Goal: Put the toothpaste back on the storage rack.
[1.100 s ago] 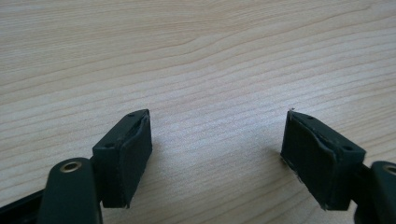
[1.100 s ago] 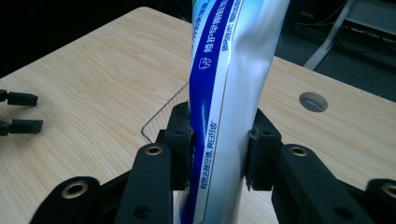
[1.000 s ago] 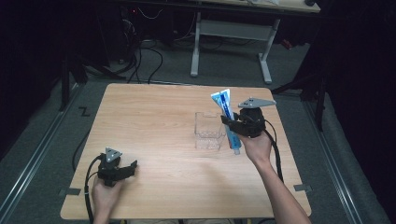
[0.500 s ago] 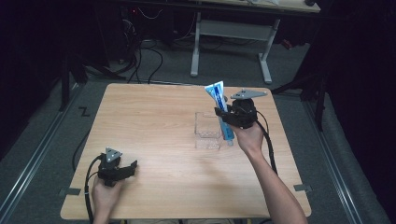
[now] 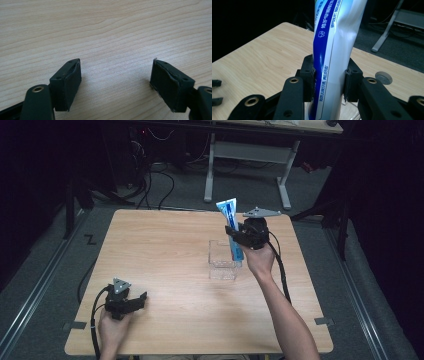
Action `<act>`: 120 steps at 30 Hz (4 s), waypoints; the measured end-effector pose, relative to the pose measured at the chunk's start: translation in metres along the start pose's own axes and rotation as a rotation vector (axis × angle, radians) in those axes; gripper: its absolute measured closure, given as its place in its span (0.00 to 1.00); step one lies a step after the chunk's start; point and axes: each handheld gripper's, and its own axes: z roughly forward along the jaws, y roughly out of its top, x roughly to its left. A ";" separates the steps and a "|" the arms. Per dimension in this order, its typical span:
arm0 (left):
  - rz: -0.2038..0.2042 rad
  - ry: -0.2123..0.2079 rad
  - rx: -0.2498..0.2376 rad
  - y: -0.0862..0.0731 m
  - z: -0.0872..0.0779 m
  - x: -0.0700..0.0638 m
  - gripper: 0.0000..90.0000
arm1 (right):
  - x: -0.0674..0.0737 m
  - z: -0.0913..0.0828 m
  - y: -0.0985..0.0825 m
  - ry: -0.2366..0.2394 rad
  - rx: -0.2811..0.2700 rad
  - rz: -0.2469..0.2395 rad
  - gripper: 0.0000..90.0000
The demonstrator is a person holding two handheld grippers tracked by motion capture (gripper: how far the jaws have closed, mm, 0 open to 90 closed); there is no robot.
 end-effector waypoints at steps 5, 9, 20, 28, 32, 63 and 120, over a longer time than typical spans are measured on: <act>0.002 0.000 0.002 0.000 0.000 0.000 0.28 | -0.006 0.009 -0.002 -0.022 -0.004 0.021 0.75; 0.001 0.004 0.002 0.000 0.000 0.000 0.28 | -0.009 0.013 -0.003 -0.028 -0.010 0.031 0.74; -0.008 -0.001 0.000 0.000 0.000 0.001 0.28 | -0.015 0.027 -0.007 -0.073 0.010 0.047 0.74; -0.007 0.000 0.000 0.000 0.000 0.001 0.28 | -0.013 0.032 -0.009 -0.095 0.036 0.029 0.74; -0.007 0.000 0.001 0.000 0.000 0.001 0.28 | -0.013 0.034 -0.010 -0.099 0.039 0.030 0.74; -0.008 -0.001 0.001 0.000 0.000 0.001 0.28 | -0.013 0.043 -0.025 -0.111 0.088 0.024 0.73; -0.022 -0.008 -0.006 0.000 0.000 0.002 0.28 | -0.007 0.039 -0.050 -0.087 0.166 -0.010 0.71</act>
